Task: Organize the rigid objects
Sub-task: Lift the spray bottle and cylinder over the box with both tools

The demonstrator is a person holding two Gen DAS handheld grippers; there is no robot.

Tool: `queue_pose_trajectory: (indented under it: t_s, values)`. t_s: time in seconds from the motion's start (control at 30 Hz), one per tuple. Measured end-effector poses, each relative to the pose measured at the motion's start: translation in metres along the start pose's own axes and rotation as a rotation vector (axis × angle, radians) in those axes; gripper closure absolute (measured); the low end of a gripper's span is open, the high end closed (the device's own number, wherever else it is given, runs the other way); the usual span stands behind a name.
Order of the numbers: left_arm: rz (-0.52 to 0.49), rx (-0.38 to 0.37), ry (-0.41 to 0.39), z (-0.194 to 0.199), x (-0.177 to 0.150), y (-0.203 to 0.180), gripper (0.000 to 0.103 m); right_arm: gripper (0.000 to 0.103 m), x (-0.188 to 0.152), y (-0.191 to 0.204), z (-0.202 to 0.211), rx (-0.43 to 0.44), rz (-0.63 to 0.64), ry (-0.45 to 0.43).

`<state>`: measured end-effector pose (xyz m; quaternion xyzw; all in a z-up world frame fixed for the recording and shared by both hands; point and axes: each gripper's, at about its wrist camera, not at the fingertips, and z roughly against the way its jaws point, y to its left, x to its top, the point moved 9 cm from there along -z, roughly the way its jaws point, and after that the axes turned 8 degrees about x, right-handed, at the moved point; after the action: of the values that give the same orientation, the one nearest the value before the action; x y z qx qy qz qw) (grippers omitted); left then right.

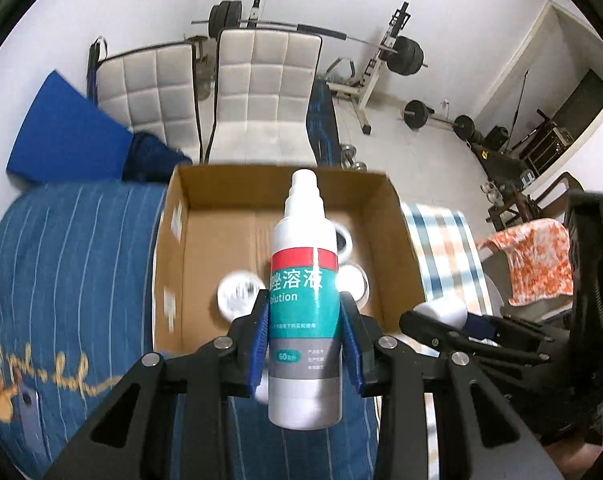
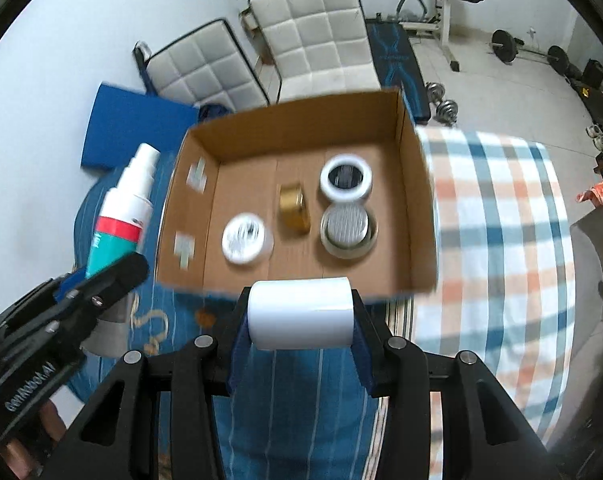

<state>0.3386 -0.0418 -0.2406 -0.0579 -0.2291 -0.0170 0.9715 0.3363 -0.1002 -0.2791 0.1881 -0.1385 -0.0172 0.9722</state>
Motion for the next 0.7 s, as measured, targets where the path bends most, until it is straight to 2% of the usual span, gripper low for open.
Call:
queue_pose_trajectory:
  t_s: [0.13, 0.33, 0.53, 0.6, 0.7]
  values:
    - [0.007, -0.008, 0.003, -0.032, 0.042, 0.007, 0.074, 0.057, 0.044, -0.011, -0.022, -0.011, -0.032, -0.016]
    - [0.035, -0.03, 0.081, -0.111, 0.083, 0.021, 0.074, 0.057, 0.102, -0.027, -0.082, -0.015, -0.066, 0.014]
    - [0.074, 0.019, 0.199, -0.192, 0.093, 0.053, 0.074, 0.057, 0.135, -0.04, -0.157, 0.017, -0.104, 0.086]
    - [0.086, 0.011, 0.242, -0.212, 0.086, 0.056, 0.073, 0.057, 0.14, -0.044, -0.178, 0.022, -0.102, 0.104]
    - [0.061, 0.038, 0.279, -0.235, 0.081, 0.06, 0.073, 0.057, 0.146, -0.046, -0.203, 0.032, -0.087, 0.124]
